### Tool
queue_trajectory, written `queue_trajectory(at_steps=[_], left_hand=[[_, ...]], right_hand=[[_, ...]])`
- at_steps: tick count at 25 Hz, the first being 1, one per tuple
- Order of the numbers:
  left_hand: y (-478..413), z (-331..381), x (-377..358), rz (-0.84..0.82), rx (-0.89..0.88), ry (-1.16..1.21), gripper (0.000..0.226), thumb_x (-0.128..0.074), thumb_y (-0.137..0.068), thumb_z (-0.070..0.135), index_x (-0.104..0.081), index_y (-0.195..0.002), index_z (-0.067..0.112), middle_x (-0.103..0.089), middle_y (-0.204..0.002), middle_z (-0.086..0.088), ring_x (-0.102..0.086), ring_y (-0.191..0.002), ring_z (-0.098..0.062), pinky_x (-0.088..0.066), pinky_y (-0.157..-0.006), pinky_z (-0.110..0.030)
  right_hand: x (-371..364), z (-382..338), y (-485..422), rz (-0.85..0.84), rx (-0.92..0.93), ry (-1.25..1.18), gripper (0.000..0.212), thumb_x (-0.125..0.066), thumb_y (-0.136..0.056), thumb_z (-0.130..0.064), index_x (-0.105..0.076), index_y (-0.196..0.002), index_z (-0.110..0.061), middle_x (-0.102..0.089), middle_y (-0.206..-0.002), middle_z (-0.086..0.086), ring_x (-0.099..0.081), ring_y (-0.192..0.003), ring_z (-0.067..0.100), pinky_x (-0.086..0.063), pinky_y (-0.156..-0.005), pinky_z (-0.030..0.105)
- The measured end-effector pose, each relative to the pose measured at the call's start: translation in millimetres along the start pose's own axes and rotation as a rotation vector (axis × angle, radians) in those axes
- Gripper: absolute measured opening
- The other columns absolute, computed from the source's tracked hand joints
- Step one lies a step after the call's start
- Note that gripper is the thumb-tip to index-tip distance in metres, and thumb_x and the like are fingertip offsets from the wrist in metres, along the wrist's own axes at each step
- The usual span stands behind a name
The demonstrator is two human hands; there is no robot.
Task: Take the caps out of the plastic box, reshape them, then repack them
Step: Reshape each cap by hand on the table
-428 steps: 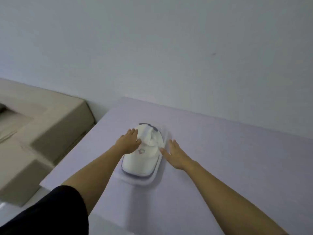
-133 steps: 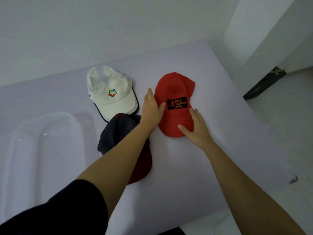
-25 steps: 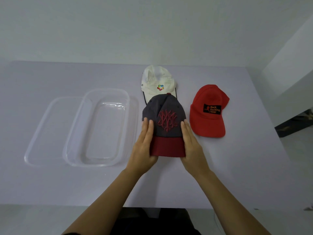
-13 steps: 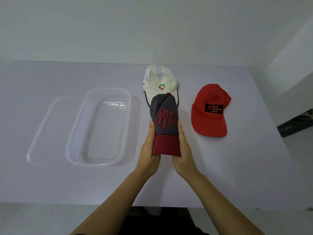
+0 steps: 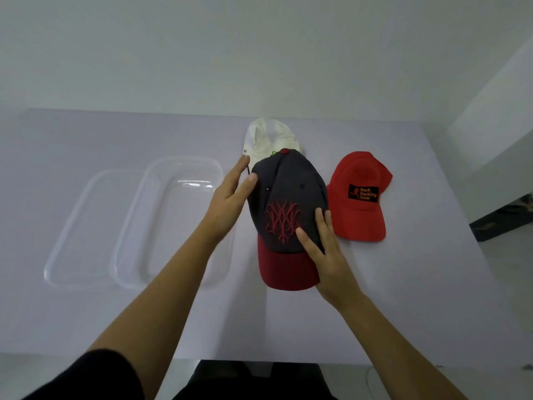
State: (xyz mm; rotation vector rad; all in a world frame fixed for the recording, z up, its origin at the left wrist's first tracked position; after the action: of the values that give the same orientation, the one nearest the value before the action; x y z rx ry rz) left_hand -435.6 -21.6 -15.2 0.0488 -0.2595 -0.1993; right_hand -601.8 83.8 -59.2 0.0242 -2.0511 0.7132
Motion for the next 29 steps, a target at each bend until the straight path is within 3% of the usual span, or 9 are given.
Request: queue_trajectory(at_steps=[5, 9, 11, 13, 16, 18, 22, 25, 29], left_hand=[[-9.0, 9.1, -18.8, -0.398, 0.067, 0.039, 0.036, -0.060, -0.089, 0.031, -0.054, -0.125, 0.031, -0.064, -0.121, 0.011, -0.062, -0.110, -0.004, -0.050, -0.089, -0.019], [-13.5, 5.1, -12.5, -0.276, 0.126, 0.149, 0.019, -0.060, -0.090, 0.026, -0.070, -0.101, 0.014, -0.074, -0.098, -0.004, -0.070, -0.092, -0.016, -0.055, -0.078, -0.023], [-14.7, 1.1, -5.3, -0.125, 0.151, 0.219, 0.023, -0.061, -0.090, 0.024, -0.069, -0.100, 0.005, -0.072, -0.096, -0.013, -0.069, -0.087, -0.024, -0.056, -0.080, -0.031], [-14.4, -1.4, 0.8, -0.015, 0.148, 0.219, 0.026, -0.063, -0.089, 0.022, -0.068, -0.098, -0.002, -0.069, -0.093, -0.019, -0.065, -0.084, -0.027, -0.053, -0.080, -0.037], [-10.2, 3.6, -1.9, -0.012, 0.104, 0.168, 0.023, -0.063, -0.088, 0.022, -0.070, -0.095, 0.001, -0.070, -0.090, -0.019, -0.066, -0.079, -0.023, -0.054, -0.078, -0.035], [-7.4, 9.9, -11.7, -0.071, 0.087, 0.174, 0.019, -0.063, -0.089, 0.021, -0.070, -0.096, 0.005, -0.072, -0.089, -0.014, -0.068, -0.078, -0.019, -0.056, -0.075, -0.031], [-1.4, 18.7, -29.5, -0.139, 0.077, 0.233, 0.012, -0.061, -0.089, 0.018, -0.070, -0.093, 0.012, -0.072, -0.085, -0.005, -0.069, -0.077, -0.013, -0.057, -0.071, -0.025], [1.6, 16.2, -27.1, -0.146, 0.128, 0.250, 0.018, -0.058, -0.092, 0.026, -0.071, -0.097, 0.015, -0.073, -0.093, -0.006, -0.069, -0.085, -0.015, -0.055, -0.082, -0.031], [16.2, -18.5, -32.5, -0.496, 0.460, -0.083, 0.045, -0.056, -0.086, 0.052, -0.053, -0.125, 0.029, -0.060, -0.122, 0.007, -0.055, -0.114, -0.018, -0.043, -0.098, -0.055]], right_hand=[[-0.8, 1.7, 4.8, 0.024, -0.008, 0.057, 0.077, -0.051, -0.089, -0.015, -0.007, -0.148, -0.036, 0.012, -0.159, -0.002, 0.005, -0.146, 0.028, -0.016, -0.110, 0.046], [-10.1, 0.5, 9.9, -0.045, -0.001, 0.070, 0.106, -0.064, -0.074, 0.012, -0.006, -0.148, -0.036, 0.015, -0.158, -0.003, 0.007, -0.146, 0.025, -0.034, -0.104, 0.047], [-18.8, 4.5, 9.7, -0.171, -0.043, 0.057, 0.116, -0.061, -0.068, 0.019, 0.000, -0.147, -0.041, 0.017, -0.157, -0.008, 0.004, -0.146, 0.023, -0.044, -0.099, 0.037], [-12.5, 17.8, 3.4, -0.207, -0.209, -0.079, 0.117, -0.050, -0.067, 0.023, 0.002, -0.144, -0.048, 0.010, -0.157, -0.017, -0.004, -0.146, 0.017, -0.039, -0.105, 0.025], [22.4, 38.3, -11.7, 0.093, -0.462, -0.292, 0.065, -0.042, -0.085, 0.009, -0.038, -0.140, -0.024, -0.036, -0.145, -0.009, -0.037, -0.135, 0.013, -0.038, -0.105, 0.022], [25.4, 38.7, -26.3, 0.101, -0.625, -0.543, 0.038, -0.043, -0.098, -0.014, -0.045, -0.136, -0.018, -0.048, -0.134, -0.009, -0.047, -0.125, 0.007, -0.040, -0.104, 0.021], [-0.1, 17.8, -43.9, -0.235, -0.750, -0.952, 0.028, -0.040, -0.096, -0.036, -0.052, -0.121, -0.028, -0.060, -0.118, -0.013, -0.056, -0.113, 0.003, -0.046, -0.094, 0.018], [-4.2, 25.0, -40.4, -0.062, -0.849, -1.150, 0.021, -0.042, -0.097, -0.032, -0.059, -0.105, -0.024, -0.065, -0.111, -0.003, -0.061, -0.108, 0.014, -0.049, -0.092, 0.028], [5.3, 47.7, -27.9, 0.242, -0.834, -0.910, 0.018, -0.038, -0.100, -0.031, -0.054, -0.095, -0.026, -0.061, -0.100, 0.000, -0.058, -0.096, 0.013, -0.049, -0.089, 0.033]])
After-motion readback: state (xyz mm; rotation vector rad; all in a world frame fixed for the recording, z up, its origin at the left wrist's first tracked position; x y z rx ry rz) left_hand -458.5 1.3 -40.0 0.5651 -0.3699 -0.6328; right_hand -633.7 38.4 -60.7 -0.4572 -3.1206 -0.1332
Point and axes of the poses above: each hand's wrist, its own y-axis away from the middle knuckle, its own x-axis out of the back of the hand, z = x × y, the point moved 8 cm from there along -y, towards the middle knuckle
